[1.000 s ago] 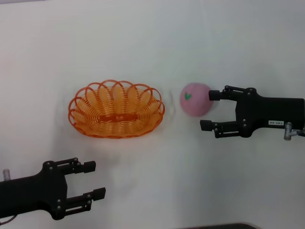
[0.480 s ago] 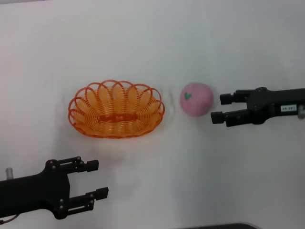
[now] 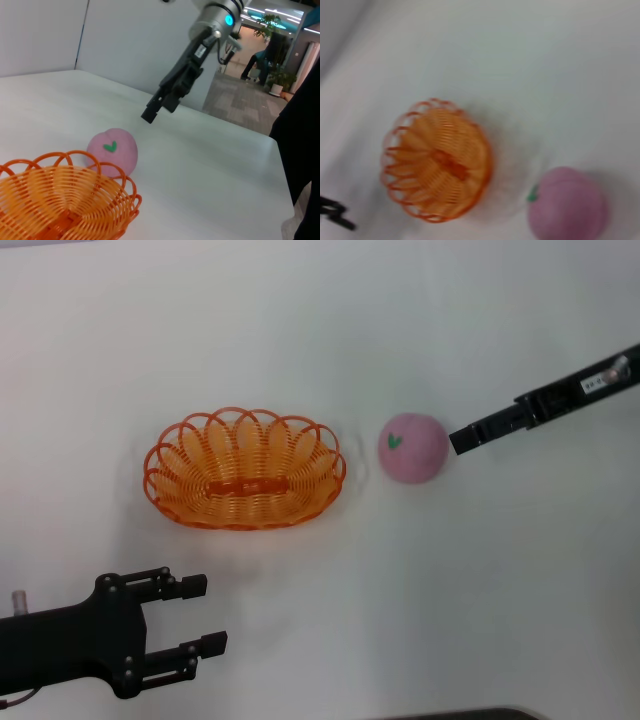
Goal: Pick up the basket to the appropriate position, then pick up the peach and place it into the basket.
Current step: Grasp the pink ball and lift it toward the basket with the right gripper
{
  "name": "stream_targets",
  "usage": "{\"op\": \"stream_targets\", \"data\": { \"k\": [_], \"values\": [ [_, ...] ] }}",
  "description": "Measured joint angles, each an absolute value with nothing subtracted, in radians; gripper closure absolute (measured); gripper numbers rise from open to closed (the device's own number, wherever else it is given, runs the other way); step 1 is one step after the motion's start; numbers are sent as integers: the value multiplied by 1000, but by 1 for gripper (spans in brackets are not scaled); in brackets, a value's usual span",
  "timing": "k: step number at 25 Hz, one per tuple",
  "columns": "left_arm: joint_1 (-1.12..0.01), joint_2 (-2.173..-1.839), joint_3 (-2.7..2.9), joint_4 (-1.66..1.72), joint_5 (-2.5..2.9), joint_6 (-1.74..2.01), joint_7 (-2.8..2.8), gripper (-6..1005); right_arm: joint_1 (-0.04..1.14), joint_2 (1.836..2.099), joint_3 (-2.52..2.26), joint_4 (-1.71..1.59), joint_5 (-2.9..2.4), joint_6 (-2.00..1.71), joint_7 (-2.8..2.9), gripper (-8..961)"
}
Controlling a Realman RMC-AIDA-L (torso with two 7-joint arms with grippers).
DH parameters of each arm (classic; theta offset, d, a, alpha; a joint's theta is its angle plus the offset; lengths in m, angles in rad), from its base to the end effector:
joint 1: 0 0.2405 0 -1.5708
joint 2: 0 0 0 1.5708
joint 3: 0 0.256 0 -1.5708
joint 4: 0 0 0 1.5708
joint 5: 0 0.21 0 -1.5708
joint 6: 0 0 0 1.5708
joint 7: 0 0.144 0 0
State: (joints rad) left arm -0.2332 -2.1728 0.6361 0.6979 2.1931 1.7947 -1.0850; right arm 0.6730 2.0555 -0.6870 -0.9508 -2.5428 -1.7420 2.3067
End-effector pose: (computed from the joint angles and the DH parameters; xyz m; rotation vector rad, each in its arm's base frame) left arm -0.3141 0.2005 -0.0331 -2.8806 -0.6018 -0.7178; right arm 0.2512 0.3465 0.0384 -2.5971 1.5409 -0.0024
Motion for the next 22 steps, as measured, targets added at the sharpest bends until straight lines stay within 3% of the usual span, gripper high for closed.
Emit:
{"op": "stream_targets", "data": {
  "k": [8, 15, 22],
  "values": [
    [-233, -2174, 635, 698, 2193, 1794, -1087, 351, 793, 2090, -786, -997, -2688, -1727, 2382, 51],
    [-236, -2173, 635, 698, 2194, 1794, -1092, 353, 815, 2096, -876, -1013, -2692, -1678, 2417, 77],
    [-241, -2172, 635, 698, 2194, 1795, -1093, 354, 824, 2099, -933, -1007, -2704, -1627, 2453, 9]
  ]
}}
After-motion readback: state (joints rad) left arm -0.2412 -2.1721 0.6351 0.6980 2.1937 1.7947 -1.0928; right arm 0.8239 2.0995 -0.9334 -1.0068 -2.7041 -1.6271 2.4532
